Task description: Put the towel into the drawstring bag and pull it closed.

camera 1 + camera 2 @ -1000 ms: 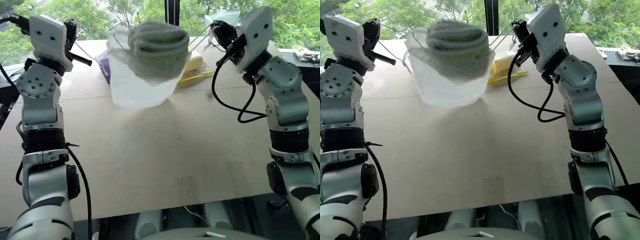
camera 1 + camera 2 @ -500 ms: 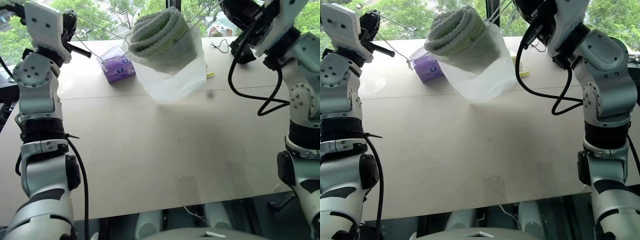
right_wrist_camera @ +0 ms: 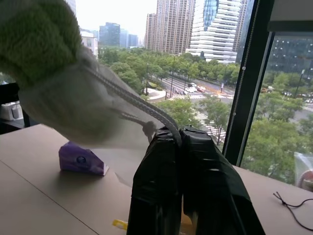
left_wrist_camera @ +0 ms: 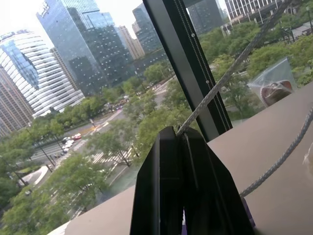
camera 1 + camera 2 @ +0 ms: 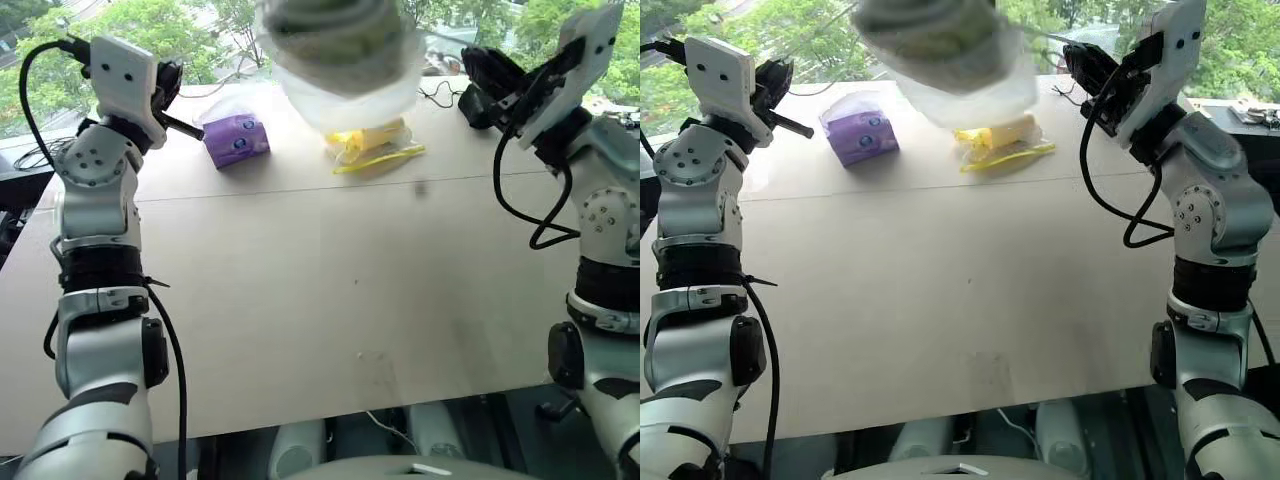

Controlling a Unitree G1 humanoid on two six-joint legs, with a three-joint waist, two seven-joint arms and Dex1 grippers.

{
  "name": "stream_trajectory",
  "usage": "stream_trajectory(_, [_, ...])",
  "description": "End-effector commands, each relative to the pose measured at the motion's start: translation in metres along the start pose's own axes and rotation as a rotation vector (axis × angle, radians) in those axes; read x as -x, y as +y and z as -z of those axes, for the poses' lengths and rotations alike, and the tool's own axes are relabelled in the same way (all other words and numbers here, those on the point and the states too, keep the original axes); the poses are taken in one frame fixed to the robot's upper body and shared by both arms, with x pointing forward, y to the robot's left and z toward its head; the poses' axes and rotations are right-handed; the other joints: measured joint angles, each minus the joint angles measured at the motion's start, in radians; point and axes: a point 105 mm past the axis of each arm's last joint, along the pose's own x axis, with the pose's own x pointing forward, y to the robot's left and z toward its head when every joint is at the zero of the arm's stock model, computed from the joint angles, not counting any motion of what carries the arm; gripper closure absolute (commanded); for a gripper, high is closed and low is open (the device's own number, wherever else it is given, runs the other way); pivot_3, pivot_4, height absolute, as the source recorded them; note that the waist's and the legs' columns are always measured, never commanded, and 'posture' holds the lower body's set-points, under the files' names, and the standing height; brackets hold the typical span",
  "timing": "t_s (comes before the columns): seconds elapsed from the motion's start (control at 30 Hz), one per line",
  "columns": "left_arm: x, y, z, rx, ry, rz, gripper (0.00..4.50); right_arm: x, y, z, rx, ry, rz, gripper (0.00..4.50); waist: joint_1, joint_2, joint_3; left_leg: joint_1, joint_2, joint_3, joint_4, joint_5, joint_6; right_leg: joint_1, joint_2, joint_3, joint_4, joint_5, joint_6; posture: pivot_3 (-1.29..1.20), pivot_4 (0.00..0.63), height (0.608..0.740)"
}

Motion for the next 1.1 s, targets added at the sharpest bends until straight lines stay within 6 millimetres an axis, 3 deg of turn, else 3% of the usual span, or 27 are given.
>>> stream_trajectory(0.03, [-0.004,0.033,-0.048,-0.034,-0.128,-0.081,4.44,0.003,0.021,-0.073,0.122,-0.191,-0.073,4.5,0.004,-0.001,0.0,-0.008,0.0,0.0,0.004,0.0,-0.001,-0.009,0.0,0.0,0.006,0.0,0.0,0.0,0.15,0.74])
stream_trajectory(0.1, [-0.004,0.026,-0.037,-0.049,-0.101,-0.052,4.44,0.006,0.014,-0.049,0.152,-0.09,-0.061,4.5,0.007,-0.002,-0.003,-0.007,-0.001,0.0,0.004,0.001,-0.001,-0.008,0.0,-0.001,0.007,-0.001,0.0,0.0,0.15,0.74])
stream_trajectory(0.2, [0.004,0.006,0.003,-0.007,0.01,0.004,4.44,0.02,-0.002,0.007,0.169,0.113,0.001,4.5,0.005,-0.002,-0.01,0.006,0.0,0.001,-0.004,0.0,-0.001,0.009,0.0,-0.006,-0.006,-0.002,0.002,0.0,0.15,0.74])
stream_trajectory(0.27, [0.007,0.004,0.002,-0.006,-0.002,0.017,4.44,0.021,0.01,-0.001,0.119,0.059,-0.041,4.5,0.004,0.0,-0.007,0.013,0.0,0.002,-0.008,-0.003,0.003,0.016,-0.001,-0.003,-0.009,-0.002,0.003,0.0,0.15,0.74])
stream_trajectory(0.37, [0.008,0.013,-0.007,-0.01,-0.026,0.003,4.44,0.023,0.02,-0.015,0.089,0.01,-0.096,4.5,0.002,0.0,-0.002,-0.004,0.0,0.002,0.004,-0.002,0.003,-0.001,-0.001,0.0,-0.001,-0.001,0.003,0.0,0.15,0.74])
stream_trajectory(0.57, [0.015,0.028,0.0,-0.047,0.01,0.005,4.44,0.035,0.019,-0.016,0.084,0.047,-0.124,4.5,0.004,0.0,-0.003,-0.001,0.0,0.001,0.003,-0.002,0.003,0.001,-0.001,-0.001,0.0,-0.001,0.004,0.0,0.15,0.74])
stream_trajectory(0.83, [0.032,0.06,0.015,-0.066,0.1,-0.019,4.44,0.06,0.015,-0.04,0.024,0.049,-0.162,4.5,0.006,0.0,-0.003,-0.002,0.0,0.0,0.003,-0.002,0.003,0.001,-0.001,-0.002,-0.002,-0.001,0.004,0.0,0.15,0.74])
stream_trajectory(0.9, [0.033,0.064,0.013,-0.078,0.104,-0.003,4.44,0.064,0.02,-0.049,0.02,0.045,-0.199,4.5,0.006,0.0,-0.003,-0.002,0.0,0.0,0.002,-0.002,0.003,0.002,-0.001,-0.003,-0.003,-0.001,0.004,0.0,0.15,0.74])
stream_trajectory(1.1, [0.026,0.076,-0.018,-0.102,0.071,0.047,4.44,0.057,0.039,-0.103,-0.035,-0.1,-0.3,4.5,0.006,0.0,-0.002,-0.002,0.0,-0.001,0.002,-0.002,0.004,0.002,0.0,-0.003,-0.004,-0.001,0.004,0.0,0.15,0.74])
